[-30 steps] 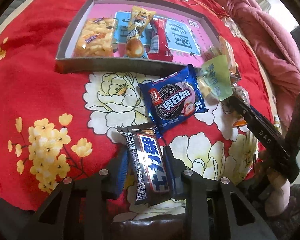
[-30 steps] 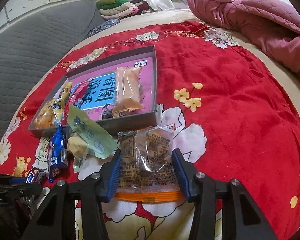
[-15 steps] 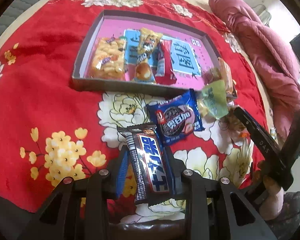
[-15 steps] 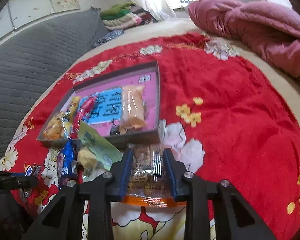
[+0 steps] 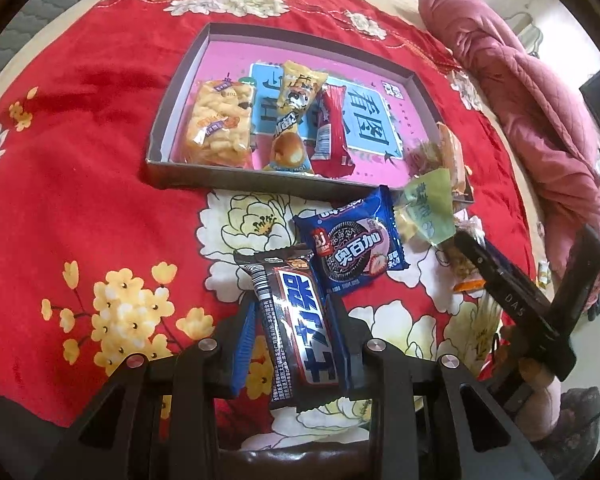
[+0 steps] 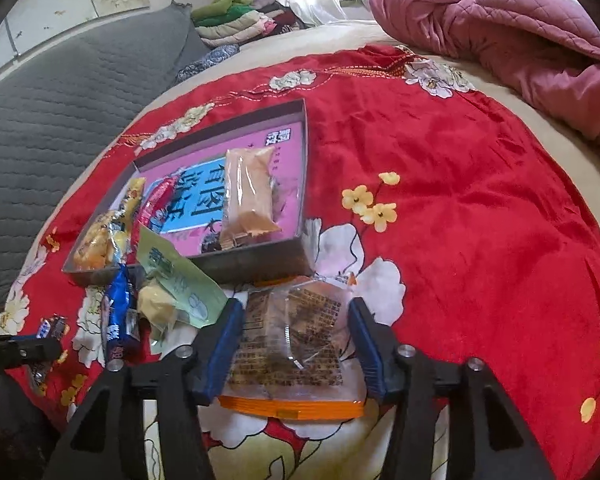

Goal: Organize snacks
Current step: 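Carry the chocolate bar in the left tool while the right tool carries the cookie bag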

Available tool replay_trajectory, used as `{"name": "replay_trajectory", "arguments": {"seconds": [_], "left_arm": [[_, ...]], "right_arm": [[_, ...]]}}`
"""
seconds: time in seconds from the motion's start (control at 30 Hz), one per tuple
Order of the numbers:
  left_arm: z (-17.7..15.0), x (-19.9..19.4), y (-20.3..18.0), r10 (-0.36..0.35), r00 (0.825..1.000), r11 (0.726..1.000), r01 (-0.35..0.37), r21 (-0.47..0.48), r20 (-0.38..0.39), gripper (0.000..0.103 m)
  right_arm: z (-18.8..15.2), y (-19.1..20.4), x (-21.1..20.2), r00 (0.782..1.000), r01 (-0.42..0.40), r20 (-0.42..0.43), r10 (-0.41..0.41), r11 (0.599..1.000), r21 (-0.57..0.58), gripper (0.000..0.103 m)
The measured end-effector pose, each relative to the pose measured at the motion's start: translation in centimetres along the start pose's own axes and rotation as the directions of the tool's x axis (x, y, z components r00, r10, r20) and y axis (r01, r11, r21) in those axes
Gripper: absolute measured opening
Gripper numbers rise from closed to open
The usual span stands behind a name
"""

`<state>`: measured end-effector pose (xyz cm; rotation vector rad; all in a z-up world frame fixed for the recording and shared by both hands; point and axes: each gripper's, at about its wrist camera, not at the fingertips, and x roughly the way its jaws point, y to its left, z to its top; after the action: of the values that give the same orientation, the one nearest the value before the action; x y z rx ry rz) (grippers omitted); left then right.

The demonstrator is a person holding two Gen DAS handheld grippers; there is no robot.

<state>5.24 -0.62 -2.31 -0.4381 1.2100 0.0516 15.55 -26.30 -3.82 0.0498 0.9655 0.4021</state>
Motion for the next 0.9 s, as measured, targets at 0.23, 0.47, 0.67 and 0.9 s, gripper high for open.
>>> {"name": "replay_trajectory", "arguments": {"seconds": [0.23,0.47,0.67,0.9], "left_arm": [[0.4,-0.3,0.2,-0.004,1.0,1.0,0.004,-0.008,0.015,0.035],[0.6,-0.5,0.4,-0.008,1.0,1.0,0.008,-0.014,0.025,0.035],[0.8,-1.0,0.4,-0.018,0.999,1.0,0.018,-0.011,0.045,0.035],[1.5,-2.2,-0.6,-0.015,0.995,1.0,0.013,0.026,0.102,0.035]], "right_arm": [[-0.7,0.9,1.4,0.997,0.047,-0.059,-0.051,0.997,-0.062,0.062],[-0.9,1.6,1.6,0.996,0.044,-0.066,-0.054,0.989,-0.144,0.049],[0.0,0.6,-0.6,1.0,-0.022,0.018,0.023,0.997,-0.069,0.048],[1.2,1.6,-3.2,0.985,-0.077,0.147,0.088,0.994,-0.083,0.048]]}}
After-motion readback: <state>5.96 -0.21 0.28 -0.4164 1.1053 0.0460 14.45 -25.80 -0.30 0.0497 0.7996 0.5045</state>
